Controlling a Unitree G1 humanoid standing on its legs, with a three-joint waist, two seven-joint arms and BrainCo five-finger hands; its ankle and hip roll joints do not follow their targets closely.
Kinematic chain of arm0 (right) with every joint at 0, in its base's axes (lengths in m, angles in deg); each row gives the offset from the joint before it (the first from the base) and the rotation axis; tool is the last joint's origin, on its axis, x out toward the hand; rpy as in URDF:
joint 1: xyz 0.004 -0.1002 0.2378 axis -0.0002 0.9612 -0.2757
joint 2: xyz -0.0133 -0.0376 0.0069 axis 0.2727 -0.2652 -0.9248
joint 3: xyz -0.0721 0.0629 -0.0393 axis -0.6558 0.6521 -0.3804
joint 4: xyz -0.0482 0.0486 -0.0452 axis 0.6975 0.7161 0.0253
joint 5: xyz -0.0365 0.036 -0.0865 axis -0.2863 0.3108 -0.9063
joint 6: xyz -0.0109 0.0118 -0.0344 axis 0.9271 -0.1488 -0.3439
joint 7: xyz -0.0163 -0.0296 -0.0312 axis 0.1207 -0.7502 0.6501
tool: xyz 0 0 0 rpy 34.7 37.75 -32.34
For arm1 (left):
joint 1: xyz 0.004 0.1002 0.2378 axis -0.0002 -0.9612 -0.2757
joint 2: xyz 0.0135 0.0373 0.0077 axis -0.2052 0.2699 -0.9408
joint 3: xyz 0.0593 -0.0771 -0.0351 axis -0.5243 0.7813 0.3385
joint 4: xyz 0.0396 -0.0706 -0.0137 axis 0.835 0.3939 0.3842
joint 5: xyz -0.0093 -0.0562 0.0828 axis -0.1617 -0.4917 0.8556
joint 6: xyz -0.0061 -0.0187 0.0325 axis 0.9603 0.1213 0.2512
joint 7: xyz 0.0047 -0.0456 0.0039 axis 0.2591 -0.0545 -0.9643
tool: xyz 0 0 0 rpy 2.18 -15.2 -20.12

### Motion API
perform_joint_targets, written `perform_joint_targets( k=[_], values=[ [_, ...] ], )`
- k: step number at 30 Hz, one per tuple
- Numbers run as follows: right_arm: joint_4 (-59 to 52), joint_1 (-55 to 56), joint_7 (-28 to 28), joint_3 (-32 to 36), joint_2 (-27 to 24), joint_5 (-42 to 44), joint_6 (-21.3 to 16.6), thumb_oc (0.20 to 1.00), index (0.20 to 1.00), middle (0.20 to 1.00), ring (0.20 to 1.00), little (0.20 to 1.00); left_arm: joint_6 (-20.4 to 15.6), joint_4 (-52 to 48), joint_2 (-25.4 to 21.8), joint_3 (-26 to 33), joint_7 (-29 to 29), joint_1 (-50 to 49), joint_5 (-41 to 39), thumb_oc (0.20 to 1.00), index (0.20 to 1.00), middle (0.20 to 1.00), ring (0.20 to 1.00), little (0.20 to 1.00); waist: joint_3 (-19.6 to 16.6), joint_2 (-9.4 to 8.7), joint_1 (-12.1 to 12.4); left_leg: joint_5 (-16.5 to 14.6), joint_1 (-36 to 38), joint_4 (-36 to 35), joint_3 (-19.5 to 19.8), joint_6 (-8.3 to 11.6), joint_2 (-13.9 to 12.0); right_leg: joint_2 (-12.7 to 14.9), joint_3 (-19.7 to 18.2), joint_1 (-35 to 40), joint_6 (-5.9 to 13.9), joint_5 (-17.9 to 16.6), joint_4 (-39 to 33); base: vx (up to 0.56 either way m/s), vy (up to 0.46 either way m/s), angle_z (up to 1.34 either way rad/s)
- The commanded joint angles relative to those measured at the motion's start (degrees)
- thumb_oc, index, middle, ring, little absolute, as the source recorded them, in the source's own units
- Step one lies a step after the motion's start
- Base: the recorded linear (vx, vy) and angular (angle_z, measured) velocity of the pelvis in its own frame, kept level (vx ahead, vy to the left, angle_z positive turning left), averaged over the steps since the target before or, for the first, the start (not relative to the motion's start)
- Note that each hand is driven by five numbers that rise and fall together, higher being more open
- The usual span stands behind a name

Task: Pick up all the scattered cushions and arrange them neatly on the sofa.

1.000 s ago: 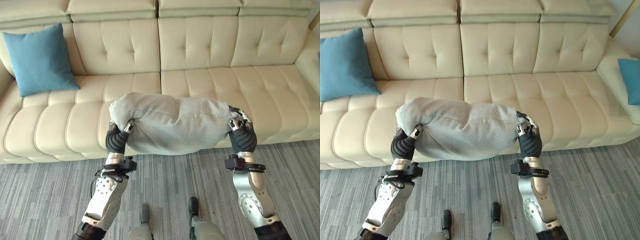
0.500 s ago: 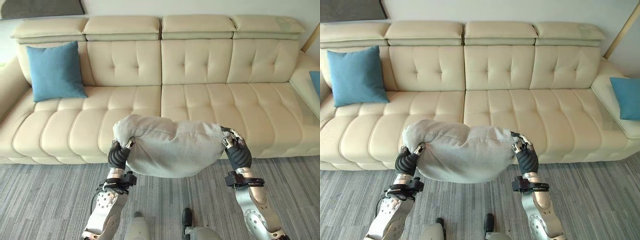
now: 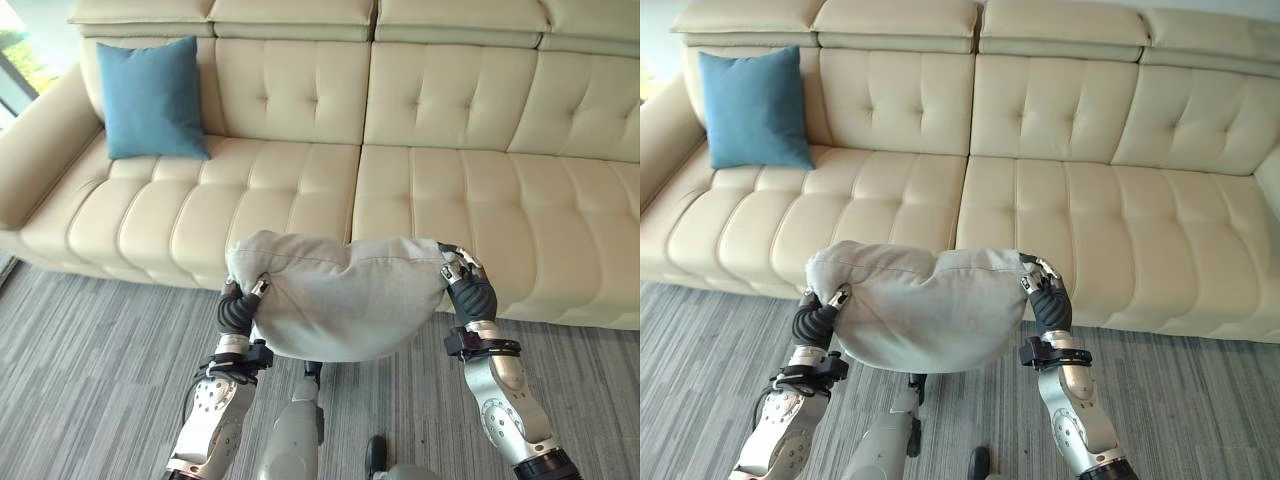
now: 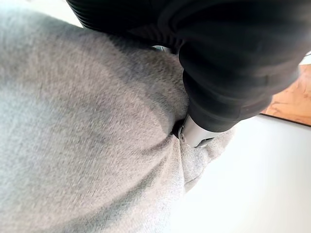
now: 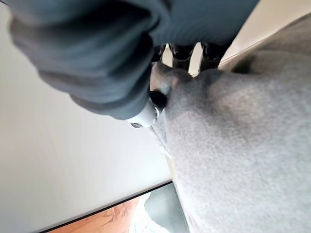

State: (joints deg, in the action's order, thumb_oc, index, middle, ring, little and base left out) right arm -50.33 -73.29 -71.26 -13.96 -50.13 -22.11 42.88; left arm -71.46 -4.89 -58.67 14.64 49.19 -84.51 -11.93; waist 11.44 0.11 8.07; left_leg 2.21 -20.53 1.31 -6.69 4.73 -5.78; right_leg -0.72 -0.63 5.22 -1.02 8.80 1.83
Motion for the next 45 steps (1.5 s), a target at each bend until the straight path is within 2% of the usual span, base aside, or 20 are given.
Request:
perform_joint_targets(
  k=[1,4,7,9,11,13,17,20,24,27,30,33,34,35,36,39,41,43,44,45],
  values=[
    [-8.45,-2.89,3.23,0.09,2.21,-3.07,-3.13,0.200,0.200,0.200,0.200,0.200,-4.93,-9.24,-3.07,-1.48,2.99,3.05,1.63,0.200,0.200,0.200,0.200,0.200,-5.96,-3.45,-1.98,11.67,0.18,-3.97,-0.56,-0.14,1.82,5.18,1.40,8.03,6.69,5.07,-1.60,0.30,0.180,-0.47],
    [-8.25,-3.11,3.71,0.17,3.16,-3.78,-2.48,0.200,0.200,0.200,0.200,0.200,-4.40,-9.30,-4.38,-0.97,3.57,2.27,1.82,0.200,0.200,0.200,0.200,0.200,-7.78,-5.24,-2.16,8.93,1.79,-3.62,-1.61,-2.10,3.74,7.58,1.51,6.18,9.12,2.91,1.88,0.27,0.168,-0.12],
    [-8.22,-2.77,4.28,0.41,3.65,-4.47,-2.31,0.200,0.200,0.200,0.200,0.200,-4.21,-9.46,-4.89,-0.28,3.64,2.13,2.16,0.200,0.200,0.200,0.200,0.200,-8.19,-6.03,-2.49,6.32,3.67,-3.95,-2.08,-4.00,5.22,8.84,1.79,2.98,11.27,-1.81,8.43,0.15,0.144,0.03],
    [-8.30,-2.81,4.49,0.35,3.89,-4.61,-2.30,0.200,0.200,0.200,0.200,0.200,-4.23,-9.50,-4.93,-0.18,3.60,2.22,2.27,0.200,0.200,0.200,0.200,0.200,-8.00,-6.05,-2.68,5.46,4.51,-4.17,-2.28,-4.71,5.46,9.18,1.81,1.34,12.11,-3.87,12.07,0.09,0.108,-0.01],
    [-8.17,-2.15,5.18,0.29,4.81,-4.91,-2.29,0.200,0.200,0.200,0.200,0.200,-4.43,-9.31,-4.70,0.26,3.25,2.77,3.22,0.200,0.200,0.200,0.200,0.200,-7.23,-5.43,-3.40,3.12,8.24,-4.89,-2.31,-5.97,5.80,10.02,3.93,-3.65,13.95,-9.93,22.12,0.12,0.134,-0.01],
    [-8.11,-1.56,5.54,0.35,5.05,-4.88,-2.27,0.200,0.200,0.200,0.200,0.200,-4.79,-9.35,-4.53,0.34,3.35,3.00,3.42,0.200,0.200,0.200,0.200,0.200,-6.56,-4.38,-4.08,1.90,10.84,-5.64,-1.83,-6.16,5.63,10.80,6.08,-6.90,13.27,-10.61,23.76,0.15,0.077,-0.05],
    [-8.23,-0.84,6.02,1.38,4.85,-3.68,-2.28,0.200,0.200,0.200,0.200,0.200,-4.82,-9.37,-4.12,-0.01,4.16,3.05,2.90,0.200,0.200,0.200,0.200,0.200,-4.86,-2.05,-6.09,0.31,14.03,-6.11,0.47,-5.56,5.02,9.63,9.11,-11.82,10.02,-3.23,16.94,0.21,0.007,0.13],
    [-8.49,-0.25,5.99,2.02,4.78,-3.06,-2.41,0.200,0.200,0.200,0.200,0.200,-4.60,-9.59,-3.93,-0.14,4.92,2.60,2.79,0.200,0.200,0.200,0.200,0.200,-3.51,-2.15,-7.57,-1.11,16.89,-6.31,1.79,-5.29,5.65,8.00,7.85,-14.64,10.12,-6.19,6.52,0.19,-0.068,0.30],
    [-8.36,0.14,6.00,2.11,5.04,-2.82,-2.56,0.200,0.200,0.200,0.200,0.200,-4.63,-9.68,-3.54,0.59,5.00,2.45,3.68,0.200,0.200,0.200,0.200,0.200,-2.01,-2.43,-8.85,-3.31,20.42,-6.31,2.60,-4.44,5.74,7.68,9.76,-19.26,11.64,-11.55,-1.60,0.19,-0.081,0.28],
    [-7.84,0.37,6.15,1.96,5.31,-3.11,-2.46,0.200,0.200,0.200,0.200,0.200,-4.97,-9.52,-3.09,1.19,5.06,2.44,4.29,0.200,0.200,0.200,0.200,0.200,-1.78,-2.64,-9.13,-4.53,21.97,-6.31,2.65,-4.04,5.94,7.62,11.29,-20.43,12.09,-13.06,-3.76,0.22,-0.100,0.38],
    [-7.31,1.89,7.00,2.42,4.95,-2.61,-2.34,0.200,0.200,0.200,0.200,0.200,-5.50,-8.76,-1.53,1.12,5.61,1.85,4.31,0.200,0.200,0.200,0.200,0.200,-4.18,-3.47,-10.00,-7.98,25.94,-6.31,3.60,-3.61,6.40,7.23,11.17,-17.25,11.12,-16.02,-6.62,0.40,-0.166,0.22],
    [-7.19,2.34,7.13,2.62,4.33,-1.95,-2.40,0.200,0.200,0.200,0.200,0.200,-5.31,-8.58,-1.00,0.97,5.62,1.43,4.04,0.200,0.200,0.200,0.200,0.200,-4.96,-2.98,-10.31,-9.28,27.37,-5.61,3.99,-2.99,5.19,6.47,11.11,-15.45,10.42,-15.69,-6.52,0.24,-0.120,0.06],
    [-7.14,2.48,7.23,2.71,4.15,-1.55,-2.53,0.200,0.200,0.200,0.200,0.200,-5.26,-8.44,-0.76,0.97,5.58,1.45,3.88,0.200,0.200,0.200,0.200,0.200,-5.25,-2.92,-10.47,-10.28,27.30,-3.42,4.07,-2.40,4.45,6.18,11.10,-14.59,9.96,-15.06,-6.42,0.30,-0.219,-0.11],
    [-7.07,2.47,7.35,2.88,3.64,-0.71,-2.71,0.200,0.200,0.200,0.200,0.200,-5.32,-8.21,-0.48,0.91,5.69,1.73,3.56,0.200,0.200,0.200,0.200,0.200,-5.02,-2.72,-10.45,-10.98,25.37,3.74,4.04,-0.97,3.53,5.86,11.62,-12.44,8.88,-13.28,-6.39,0.21,-0.165,-0.08],
    [-7.05,2.44,7.36,2.90,3.63,-0.69,-2.72,0.200,0.200,0.200,0.200,0.200,-5.33,-8.20,-0.47,0.90,5.70,1.77,3.56,0.200,0.200,0.200,0.200,0.200,-4.96,-2.68,-10.52,-11.28,25.10,4.31,4.15,-0.93,3.47,5.83,11.72,-12.40,8.84,-13.25,-6.37,0.14,-0.154,-0.05],
    [-7.16,1.36,6.99,2.87,2.49,0.08,-2.99,0.200,0.200,0.200,0.200,0.200,-5.75,-7.86,-0.33,1.12,4.63,2.73,3.06,0.200,0.200,0.200,0.200,0.200,-3.22,-3.52,-9.85,-6.63,17.18,19.74,6.03,0.90,4.25,6.19,11.82,-9.93,6.66,-11.53,-6.04,0.06,-0.102,0.15],
    [-7.03,1.07,6.72,2.72,2.17,0.10,-2.69,0.200,0.200,0.200,0.200,0.200,-5.92,-7.57,-0.14,1.45,4.20,2.82,3.06,0.200,0.200,0.200,0.200,0.200,-2.82,-4.11,-9.38,-5.49,14.46,22.67,5.52,1.05,3.79,6.62,11.86,-8.51,6.05,-10.26,-5.98,0.12,-0.056,-0.02],
    [-7.05,0.57,6.64,2.41,2.03,-0.08,-2.67,0.200,0.200,0.200,0.200,0.200,-5.81,-7.36,0.22,1.78,3.94,2.76,2.48,0.200,0.200,0.200,0.200,0.200,-2.80,-4.53,-8.94,-6.50,12.65,19.17,3.92,0.49,1.56,7.24,11.99,-7.43,6.35,-9.25,-6.01,0.23,0.018,-0.15],
    [-6.83,0.04,5.98,2.25,1.90,-0.52,-2.89,0.200,0.200,0.200,0.200,0.200,-5.49,-6.97,0.27,1.47,3.47,2.71,2.68,0.200,0.200,0.200,0.200,0.200,-3.05,-4.40,-8.29,-6.21,13.18,12.21,3.85,0.19,-0.38,7.30,11.87,-6.60,6.85,-8.55,-6.07,0.27,0.107,0.15],
    [-6.59,-0.42,5.61,2.15,1.73,-0.72,-2.97,0.200,0.200,0.200,0.200,0.200,-5.39,-6.65,0.27,1.28,3.06,2.92,2.83,0.200,0.200,0.200,0.200,0.200,-3.01,-3.90,-7.84,-3.36,12.56,7.69,4.65,0.60,-1.42,6.96,11.76,-6.16,7.07,-8.16,-6.15,0.21,0.087,0.27]
  ],
)
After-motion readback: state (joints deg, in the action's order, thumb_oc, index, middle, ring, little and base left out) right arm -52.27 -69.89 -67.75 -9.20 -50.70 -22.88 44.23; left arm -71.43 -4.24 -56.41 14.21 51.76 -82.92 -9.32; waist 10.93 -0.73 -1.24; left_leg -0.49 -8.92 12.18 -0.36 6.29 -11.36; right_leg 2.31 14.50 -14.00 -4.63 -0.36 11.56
